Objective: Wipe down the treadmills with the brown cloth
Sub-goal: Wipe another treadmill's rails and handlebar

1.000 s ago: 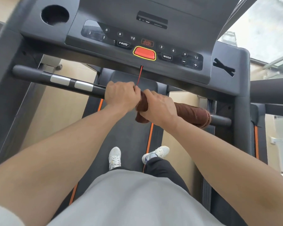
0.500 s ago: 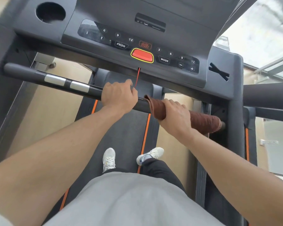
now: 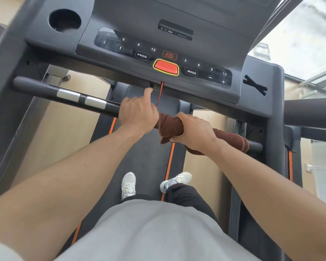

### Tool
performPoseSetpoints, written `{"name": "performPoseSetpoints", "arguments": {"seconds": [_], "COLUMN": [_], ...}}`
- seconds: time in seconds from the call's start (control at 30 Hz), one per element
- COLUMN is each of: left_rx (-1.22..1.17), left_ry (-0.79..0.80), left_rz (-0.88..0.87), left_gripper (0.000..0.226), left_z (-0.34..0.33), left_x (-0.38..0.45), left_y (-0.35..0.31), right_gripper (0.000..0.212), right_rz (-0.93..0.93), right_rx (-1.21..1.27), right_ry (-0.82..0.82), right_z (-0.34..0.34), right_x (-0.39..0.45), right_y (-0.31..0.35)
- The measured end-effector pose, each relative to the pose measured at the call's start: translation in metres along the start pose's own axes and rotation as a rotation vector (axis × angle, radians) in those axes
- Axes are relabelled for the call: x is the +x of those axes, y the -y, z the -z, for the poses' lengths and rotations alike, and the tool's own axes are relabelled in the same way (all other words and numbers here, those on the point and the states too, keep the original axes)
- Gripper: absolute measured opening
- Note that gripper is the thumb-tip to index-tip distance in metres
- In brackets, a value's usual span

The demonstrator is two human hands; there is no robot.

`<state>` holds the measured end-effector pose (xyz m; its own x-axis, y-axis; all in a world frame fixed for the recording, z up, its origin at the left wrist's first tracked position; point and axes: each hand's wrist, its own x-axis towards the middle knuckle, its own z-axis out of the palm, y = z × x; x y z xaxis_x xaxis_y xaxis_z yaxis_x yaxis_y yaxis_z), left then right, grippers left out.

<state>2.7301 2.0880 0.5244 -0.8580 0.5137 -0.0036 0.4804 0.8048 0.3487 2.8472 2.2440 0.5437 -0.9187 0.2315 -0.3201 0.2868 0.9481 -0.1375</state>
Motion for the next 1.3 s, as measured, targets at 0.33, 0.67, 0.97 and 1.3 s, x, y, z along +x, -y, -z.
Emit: {"name": "performPoseSetpoints", "arguments": {"seconds": [0.33,0.67,0.97,1.3], "left_rx": [-0.224,0.386,0.379,0.327], "left_ry": [-0.181,0.200,0.797,1.130], "left_rz": [-0.474,-0.359,-0.375,-0.335], "left_gripper": [0.049,0.043,0.020,0.015], "left_z": [-0.007,-0.026,0.003,0.003], "left_x": [-0.040,-0.035,0.023,0.047], "left_y": [-0.019,-0.073,-0.093,-0.102], "right_gripper": [0.072,0.037,0.034,0.043], "right_rz": [0.065,-0.070,-0.044,-0.056], "right_rx": [-0.125,-0.041,0.207,-0.046], "right_ry": [-0.330,0.219,0.539,0.109], "right_z": [-0.037,0.012,0.017,0.000], "right_x": [-0.048,0.003,0.031,0.005], "right_y": [-0.030,-0.032,-0.044,-0.037]}}
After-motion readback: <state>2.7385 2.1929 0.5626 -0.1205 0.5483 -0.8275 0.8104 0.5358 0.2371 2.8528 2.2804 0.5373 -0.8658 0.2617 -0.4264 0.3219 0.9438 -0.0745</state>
